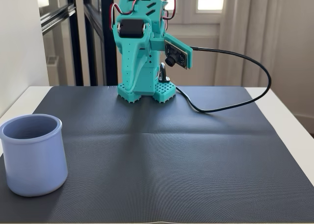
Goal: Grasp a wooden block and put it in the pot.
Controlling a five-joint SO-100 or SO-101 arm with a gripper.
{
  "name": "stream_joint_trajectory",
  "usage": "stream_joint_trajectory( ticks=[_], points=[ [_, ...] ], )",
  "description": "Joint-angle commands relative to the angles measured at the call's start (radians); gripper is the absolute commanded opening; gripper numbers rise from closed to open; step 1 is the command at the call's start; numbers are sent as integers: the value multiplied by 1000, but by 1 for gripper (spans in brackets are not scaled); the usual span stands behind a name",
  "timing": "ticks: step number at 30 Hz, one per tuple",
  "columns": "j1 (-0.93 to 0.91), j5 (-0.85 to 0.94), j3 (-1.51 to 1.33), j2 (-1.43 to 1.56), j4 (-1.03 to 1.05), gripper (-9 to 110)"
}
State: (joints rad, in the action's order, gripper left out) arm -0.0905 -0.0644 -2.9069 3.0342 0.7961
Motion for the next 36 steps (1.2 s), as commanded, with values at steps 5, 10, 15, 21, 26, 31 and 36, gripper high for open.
stream_joint_trajectory(
  ticks=[5, 10, 15, 21, 26, 31, 36],
  points=[
    [2, 8, -169, 187, 0, 0],
    [5, 17, -219, 252, 6, 0],
    [17, 18, -229, 322, 55, 0],
    [23, 18, -236, 364, 87, 0],
    [17, 15, -236, 362, 87, 0],
    [17, 15, -236, 362, 87, 0],
    [17, 15, -236, 362, 87, 0]
  ],
)
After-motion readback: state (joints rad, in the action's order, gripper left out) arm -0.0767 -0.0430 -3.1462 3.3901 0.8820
